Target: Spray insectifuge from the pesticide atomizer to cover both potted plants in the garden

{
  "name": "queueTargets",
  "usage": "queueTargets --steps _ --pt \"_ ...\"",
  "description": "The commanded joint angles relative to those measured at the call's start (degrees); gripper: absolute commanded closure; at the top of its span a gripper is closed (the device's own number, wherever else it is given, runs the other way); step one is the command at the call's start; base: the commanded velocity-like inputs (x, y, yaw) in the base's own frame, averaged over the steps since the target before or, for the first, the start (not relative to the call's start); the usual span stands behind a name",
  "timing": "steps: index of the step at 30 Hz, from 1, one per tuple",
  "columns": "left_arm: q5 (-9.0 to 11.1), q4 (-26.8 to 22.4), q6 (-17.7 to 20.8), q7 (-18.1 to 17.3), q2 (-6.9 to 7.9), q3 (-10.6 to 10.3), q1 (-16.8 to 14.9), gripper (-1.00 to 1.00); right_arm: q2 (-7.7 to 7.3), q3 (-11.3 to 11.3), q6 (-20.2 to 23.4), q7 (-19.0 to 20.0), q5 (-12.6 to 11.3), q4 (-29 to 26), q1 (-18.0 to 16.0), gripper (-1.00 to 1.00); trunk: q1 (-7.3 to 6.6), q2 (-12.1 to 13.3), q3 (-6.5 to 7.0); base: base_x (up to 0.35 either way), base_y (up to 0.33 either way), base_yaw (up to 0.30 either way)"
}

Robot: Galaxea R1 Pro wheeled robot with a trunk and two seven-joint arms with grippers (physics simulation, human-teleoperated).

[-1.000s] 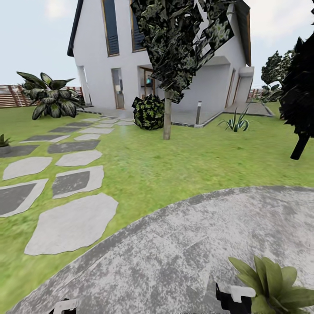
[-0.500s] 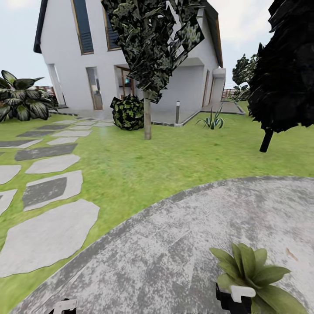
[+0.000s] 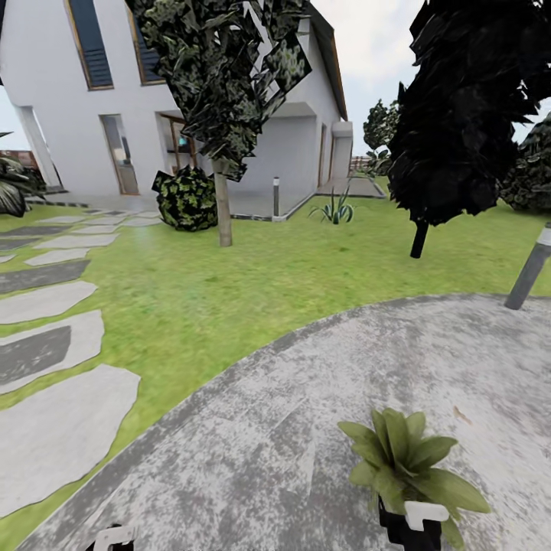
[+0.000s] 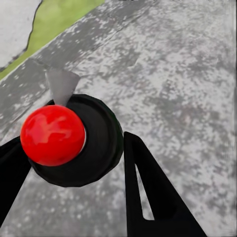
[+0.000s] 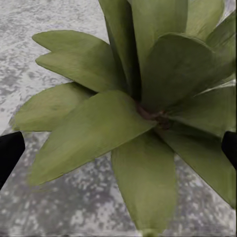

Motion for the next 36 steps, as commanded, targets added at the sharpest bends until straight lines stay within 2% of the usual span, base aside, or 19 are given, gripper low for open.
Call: queueTargets --steps 1,7,21,24,28,36 --pt "0.26 0.03 -0.16 -0.19 0.0 0.12 -0.01 1.0 0.01 -0.05 -0.17 -0.1 0.05 0.06 -0.05 -1.0 -0.03 -0.02 -0.05 -0.168 0.159 -0.3" --pt "0.26 0.03 -0.16 -0.19 0.01 0.12 -0.01 1.0 0.01 -0.05 -0.17 -0.1 0.05 0.06 -0.05 -1.0 -0.03 -0.02 -0.05 -0.165 0.156 -0.3" --pt "0.26 0.03 -0.16 -0.19 0.0 0.19 -0.01 1.0 0.01 -0.05 -0.17 -0.1 0.05 0.07 -0.05 -1.0 -0.03 -0.02 -0.05 -0.006 0.006 -0.29" --pt "0.23 0.03 -0.16 -0.19 0.0 -0.08 -0.01 1.0 0.01 -0.05 -0.17 -0.1 0.05 0.06 -0.05 -1.0 -0.03 -0.02 -0.05 0.0 0.0 -0.091" --pt "0.19 0.03 -0.15 -0.19 -0.04 -1.44 -0.01 1.0 -0.05 -0.03 -0.19 0.12 0.19 0.06 -0.03 -1.0 -0.03 -0.02 -0.05 0.0 -0.112 -0.019" --pt "0.23 0.03 -0.15 -0.19 -0.03 -1.66 -0.01 1.0 0.01 0.12 -0.26 0.16 0.31 0.06 -0.05 -1.0 -0.03 -0.02 -0.05 0.0 -0.259 -0.001"
